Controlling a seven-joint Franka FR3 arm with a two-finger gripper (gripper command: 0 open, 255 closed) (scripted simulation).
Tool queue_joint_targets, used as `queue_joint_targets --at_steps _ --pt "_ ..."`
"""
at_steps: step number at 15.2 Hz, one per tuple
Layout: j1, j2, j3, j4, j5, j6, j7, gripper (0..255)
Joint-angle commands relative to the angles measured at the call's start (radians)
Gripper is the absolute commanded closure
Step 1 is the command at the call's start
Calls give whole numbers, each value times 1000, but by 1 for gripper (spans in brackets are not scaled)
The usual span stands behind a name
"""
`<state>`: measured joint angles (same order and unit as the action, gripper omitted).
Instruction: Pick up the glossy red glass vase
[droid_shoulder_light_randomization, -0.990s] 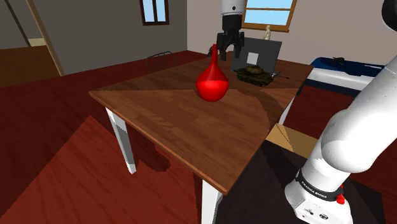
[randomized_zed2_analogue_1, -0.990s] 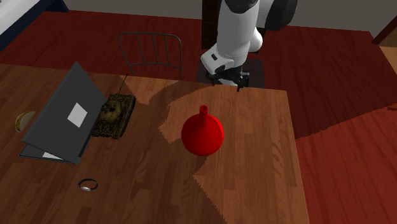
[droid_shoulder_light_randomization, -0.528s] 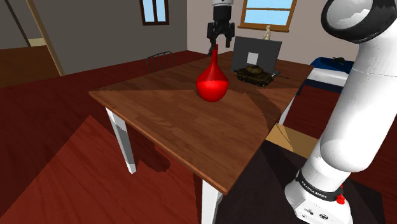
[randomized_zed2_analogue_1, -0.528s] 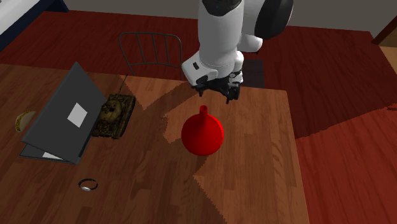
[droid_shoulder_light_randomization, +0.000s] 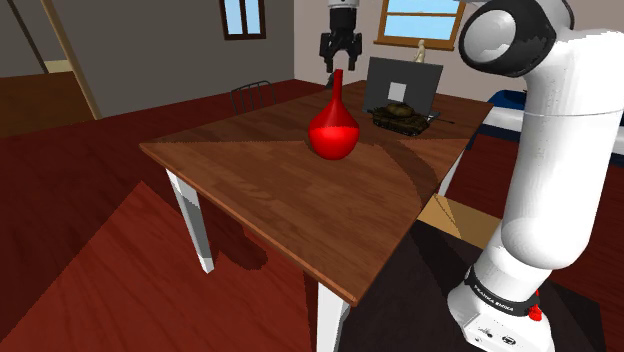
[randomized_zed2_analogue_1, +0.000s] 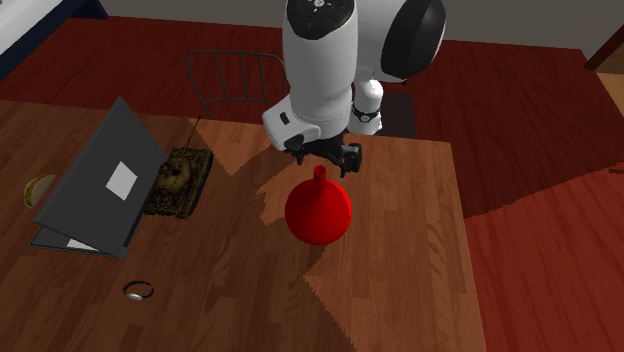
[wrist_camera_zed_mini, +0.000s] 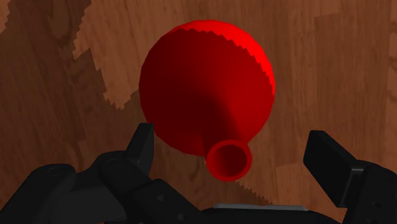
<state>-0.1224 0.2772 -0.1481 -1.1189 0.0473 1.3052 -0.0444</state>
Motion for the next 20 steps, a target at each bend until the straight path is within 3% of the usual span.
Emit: queue_joint_targets --at_steps 1,5,6,15,20 --pt "2 -15 0 -50 -3 35 0 0" --pt "6 -36 1 -116 -6 81 1 0" --pt "7 -39 1 -121 -6 83 3 255" --pt "6 -36 1 -115 -6 81 1 255" --pt "-2 8 -1 19 1 -10 -1 255"
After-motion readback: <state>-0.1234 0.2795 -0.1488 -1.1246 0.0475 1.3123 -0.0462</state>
